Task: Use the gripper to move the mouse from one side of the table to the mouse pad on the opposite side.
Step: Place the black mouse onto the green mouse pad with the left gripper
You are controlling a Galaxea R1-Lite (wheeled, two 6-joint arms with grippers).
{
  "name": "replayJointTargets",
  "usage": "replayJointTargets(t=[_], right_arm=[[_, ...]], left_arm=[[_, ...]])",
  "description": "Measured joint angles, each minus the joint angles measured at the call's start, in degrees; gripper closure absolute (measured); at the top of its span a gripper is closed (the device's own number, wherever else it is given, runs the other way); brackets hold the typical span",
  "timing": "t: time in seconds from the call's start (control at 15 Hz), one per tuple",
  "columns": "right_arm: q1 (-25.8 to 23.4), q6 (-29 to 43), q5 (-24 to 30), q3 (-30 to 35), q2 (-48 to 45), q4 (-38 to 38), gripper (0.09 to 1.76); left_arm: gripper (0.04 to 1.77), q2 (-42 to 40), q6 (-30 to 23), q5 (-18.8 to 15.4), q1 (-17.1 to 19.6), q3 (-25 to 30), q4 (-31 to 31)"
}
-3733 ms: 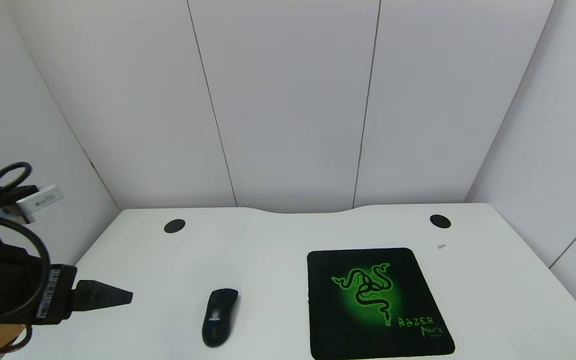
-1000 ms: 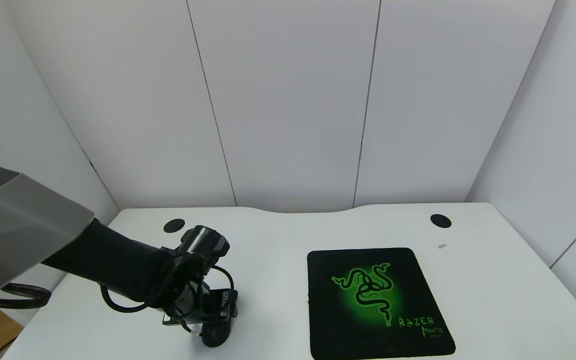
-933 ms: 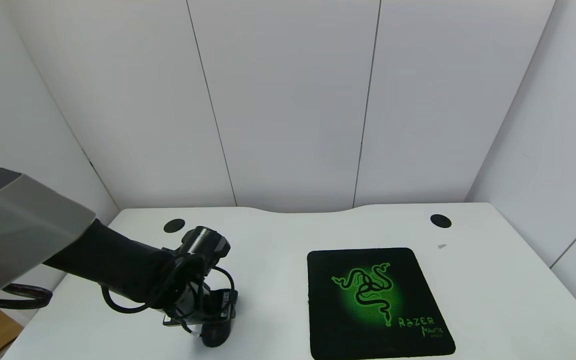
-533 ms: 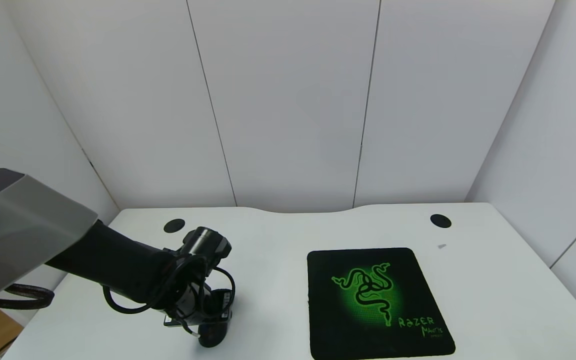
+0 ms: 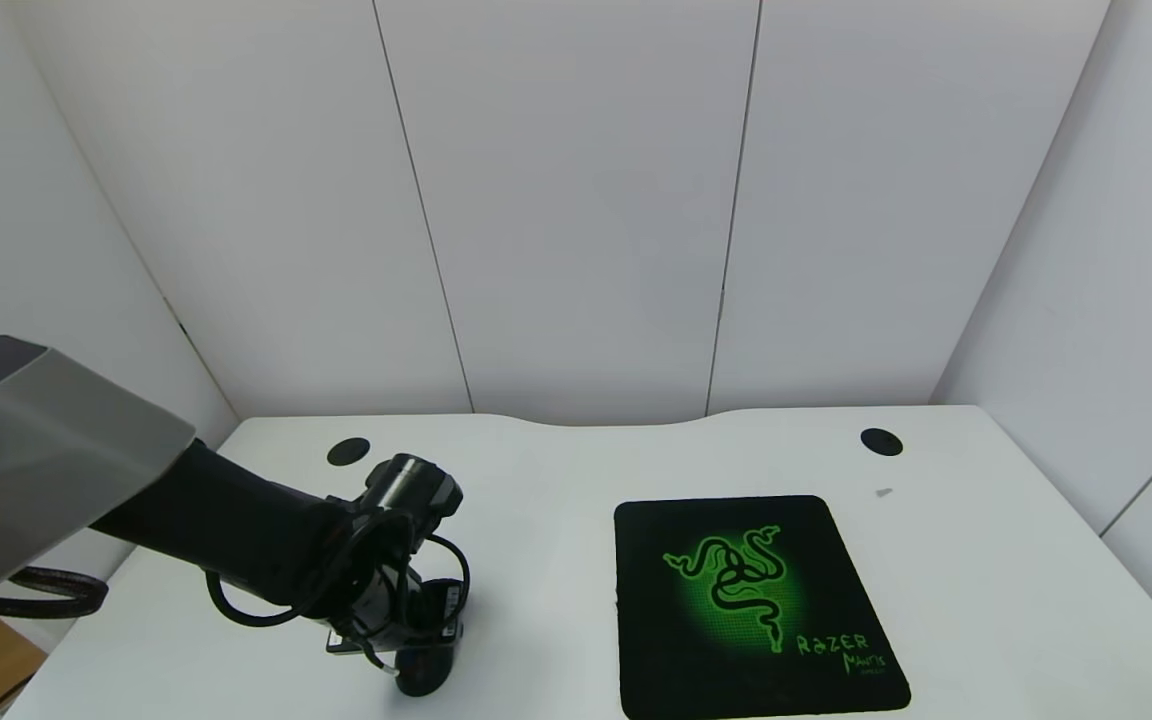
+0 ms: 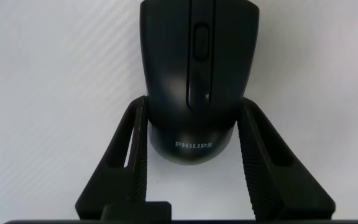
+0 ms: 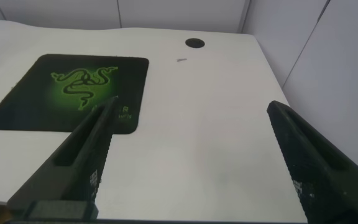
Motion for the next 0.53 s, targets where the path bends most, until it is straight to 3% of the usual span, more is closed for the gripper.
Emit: replayJointTargets(t=[0.2, 0.53], right_arm=[[0.0, -0.02, 0.02, 0.0, 0.0, -0.02, 0.14], [0.0, -0.02, 0.0, 0.0, 0.0, -0.02, 0.14]], left_arm=[[0.91, -1.84, -0.22, -0.71, 0.0, -0.79, 3.17], [0.91, -5.62, -4.55, -2.49, -1.22, -9.73, 18.99]])
